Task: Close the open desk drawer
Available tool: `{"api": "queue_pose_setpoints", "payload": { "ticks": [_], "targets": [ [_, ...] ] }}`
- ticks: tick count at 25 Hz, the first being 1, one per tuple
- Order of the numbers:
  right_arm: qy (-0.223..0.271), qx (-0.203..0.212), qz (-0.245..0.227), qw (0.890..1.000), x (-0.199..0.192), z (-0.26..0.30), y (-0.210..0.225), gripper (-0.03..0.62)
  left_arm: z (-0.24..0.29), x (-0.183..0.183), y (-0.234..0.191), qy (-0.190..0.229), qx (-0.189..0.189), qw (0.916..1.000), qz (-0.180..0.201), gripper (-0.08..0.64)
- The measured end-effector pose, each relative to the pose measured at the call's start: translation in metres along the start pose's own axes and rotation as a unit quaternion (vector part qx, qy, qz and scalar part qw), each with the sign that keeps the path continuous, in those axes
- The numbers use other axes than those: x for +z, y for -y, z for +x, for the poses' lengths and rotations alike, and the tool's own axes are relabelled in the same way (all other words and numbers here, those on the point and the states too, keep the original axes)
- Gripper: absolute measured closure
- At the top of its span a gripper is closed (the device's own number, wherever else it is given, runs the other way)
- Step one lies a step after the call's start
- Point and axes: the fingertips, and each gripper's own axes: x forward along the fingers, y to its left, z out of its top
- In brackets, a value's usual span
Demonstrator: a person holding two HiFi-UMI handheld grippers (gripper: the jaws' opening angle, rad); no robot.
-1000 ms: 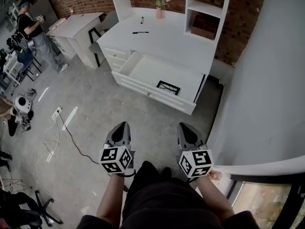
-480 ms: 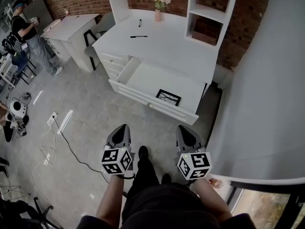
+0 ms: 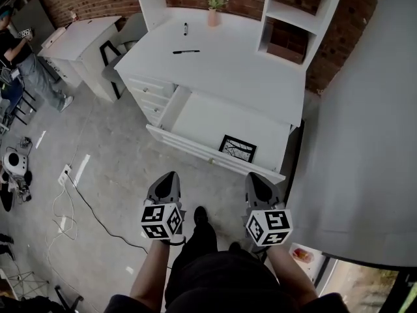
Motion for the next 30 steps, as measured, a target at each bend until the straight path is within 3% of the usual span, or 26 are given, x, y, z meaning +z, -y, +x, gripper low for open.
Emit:
{"api": "queue_pose_setpoints", "payload": {
  "ticks": [10,19,30],
  "targets": [
    [-0.011,-0.093,0.03,0.995,-0.005,0.055,0.011,0.588,0.081,0.015,-0.043,-0.04,-0.064,0.9967,0.031,0.551],
    [-0.035,-0.177,0.056,0.982,-0.03,0.058,0.03,0.588,0.127,-0.005,-0.043,-0.091,-0.12,0.9873,0.049,0.551],
    [-0.085,-0.208,0.093,0.97,-0.08,0.058,0.033,0.588,0.144,-0.049,-0.042,-0.158,-0.144,0.9746,0.068,0.551]
  ]
}}
